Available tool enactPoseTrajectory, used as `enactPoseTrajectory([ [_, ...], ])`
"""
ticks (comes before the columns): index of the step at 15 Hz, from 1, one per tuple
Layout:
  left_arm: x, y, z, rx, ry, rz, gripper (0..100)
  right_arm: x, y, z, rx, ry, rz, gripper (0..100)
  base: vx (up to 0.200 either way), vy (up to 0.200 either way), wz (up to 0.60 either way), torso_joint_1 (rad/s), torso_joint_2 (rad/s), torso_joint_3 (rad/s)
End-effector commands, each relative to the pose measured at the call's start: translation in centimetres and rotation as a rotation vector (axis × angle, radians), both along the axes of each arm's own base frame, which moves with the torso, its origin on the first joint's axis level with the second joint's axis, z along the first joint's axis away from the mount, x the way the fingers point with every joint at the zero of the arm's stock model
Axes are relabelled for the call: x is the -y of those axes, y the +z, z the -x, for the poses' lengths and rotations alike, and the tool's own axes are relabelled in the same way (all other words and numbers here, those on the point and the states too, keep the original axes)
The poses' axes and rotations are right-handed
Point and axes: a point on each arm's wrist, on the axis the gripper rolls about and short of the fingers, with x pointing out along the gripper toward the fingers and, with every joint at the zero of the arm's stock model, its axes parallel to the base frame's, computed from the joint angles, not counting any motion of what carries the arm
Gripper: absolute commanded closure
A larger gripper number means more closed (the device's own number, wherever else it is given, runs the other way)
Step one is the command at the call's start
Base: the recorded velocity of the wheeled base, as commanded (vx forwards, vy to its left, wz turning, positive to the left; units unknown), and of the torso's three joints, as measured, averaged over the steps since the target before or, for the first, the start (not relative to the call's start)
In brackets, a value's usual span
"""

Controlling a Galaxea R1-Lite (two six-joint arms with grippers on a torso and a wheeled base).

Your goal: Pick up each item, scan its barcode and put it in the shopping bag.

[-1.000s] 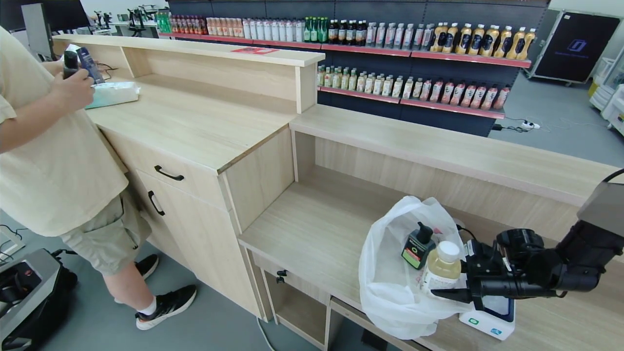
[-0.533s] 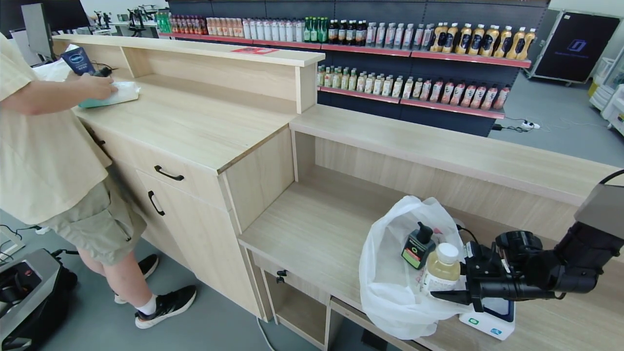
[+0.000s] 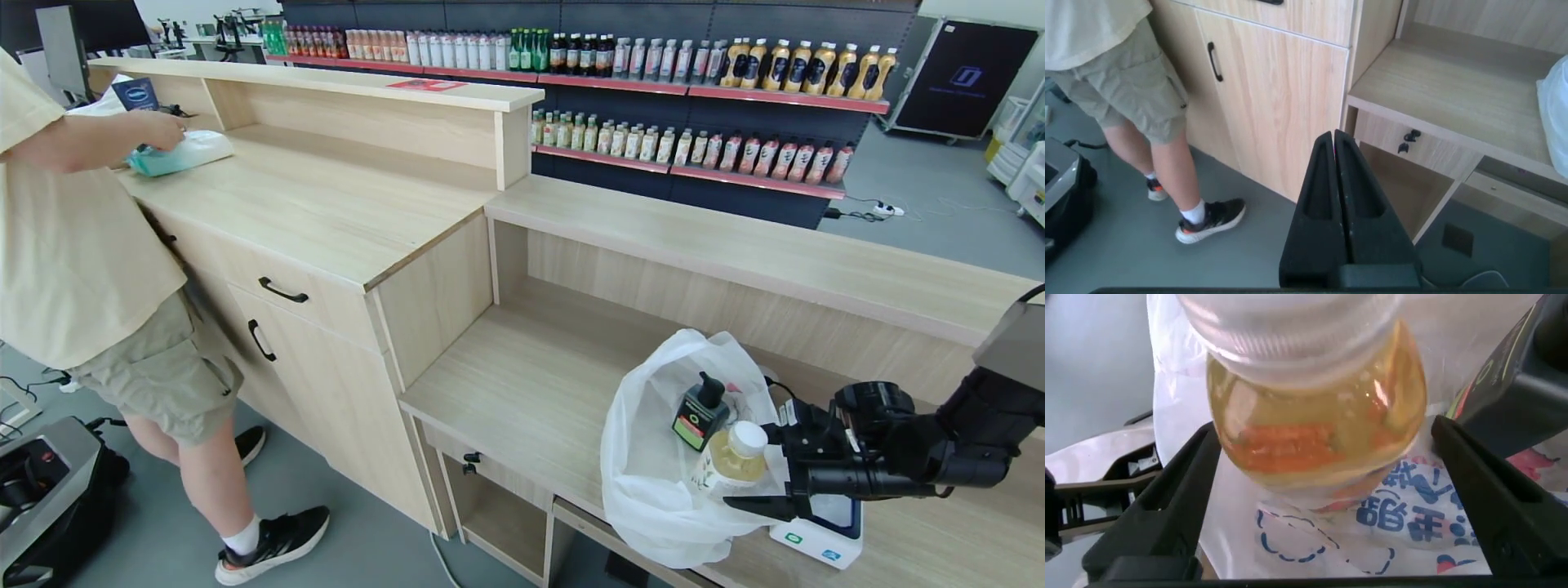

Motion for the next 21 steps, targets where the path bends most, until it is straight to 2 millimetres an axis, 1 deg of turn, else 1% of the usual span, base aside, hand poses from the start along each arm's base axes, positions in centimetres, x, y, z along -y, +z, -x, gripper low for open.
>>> enactPoseTrajectory([
  [1,0.0,0.0,0.0,0.0,0.002,0.0,100,0.4,2.8,0.1,0.051,-0.019,0.003,0,0.0,0.0,0.0,0.0,0.0,0.0],
  [2,0.0,0.0,0.0,0.0,0.002,0.0,100,0.6,3.5,0.3,0.05,-0.033,-0.002,0,0.0,0.0,0.0,0.0,0.0,0.0],
  [3,0.0,0.0,0.0,0.0,0.002,0.0,100,1.3,5.1,1.0,0.04,-0.067,-0.01,0,0.0,0.0,0.0,0.0,0.0,0.0],
  [5,0.0,0.0,0.0,0.0,0.002,0.0,100,2.7,7.4,2.3,0.033,-0.119,-0.011,0,0.0,0.0,0.0,0.0,0.0,0.0],
  [7,0.0,0.0,0.0,0.0,0.002,0.0,100,3.6,9.7,4.7,-0.018,-0.171,-0.022,0,0.0,0.0,0.0,0.0,0.0,0.0],
  [8,0.0,0.0,0.0,0.0,0.002,0.0,100,3.8,11.3,6.3,-0.05,-0.197,-0.033,0,0.0,0.0,0.0,0.0,0.0,0.0],
  [9,0.0,0.0,0.0,0.0,0.002,0.0,100,3.7,12.4,7.5,-0.062,-0.21,-0.036,0,0.0,0.0,0.0,0.0,0.0,0.0],
  [11,0.0,0.0,0.0,0.0,0.002,0.0,100,3.7,14.5,11.7,-0.053,-0.272,-0.037,0,0.0,0.0,0.0,0.0,0.0,0.0],
  [12,0.0,0.0,0.0,0.0,0.002,0.0,100,3.7,15.2,13.7,-0.03,-0.308,-0.031,0,0.0,0.0,0.0,0.0,0.0,0.0],
  [13,0.0,0.0,0.0,0.0,0.002,0.0,100,3.8,15.3,14.6,-0.025,-0.33,-0.031,0,0.0,0.0,0.0,0.0,0.0,0.0],
  [14,0.0,0.0,0.0,0.0,0.002,0.0,100,3.8,15.6,16.4,0.011,-0.369,-0.019,0,0.0,0.0,0.0,0.0,0.0,0.0],
  [16,0.0,0.0,0.0,0.0,0.002,0.0,100,4.6,16.3,17.1,0.073,-0.424,0.024,0,0.0,0.0,0.0,0.0,0.0,0.0],
  [17,0.0,0.0,0.0,0.0,0.002,0.0,100,5.7,16.9,17.0,0.134,-0.521,0.136,0,0.0,0.0,0.0,0.0,0.0,0.0],
  [18,0.0,0.0,0.0,0.0,0.002,0.0,100,6.3,17.3,16.9,0.155,-0.567,0.165,0,0.0,0.0,-0.6,-0.002,0.01,0.002],
  [21,0.0,0.0,0.0,0.0,0.002,0.0,100,7.3,18.7,16.8,0.227,-0.621,0.196,0,0.0,0.0,-0.6,0.002,0.0,-0.001],
])
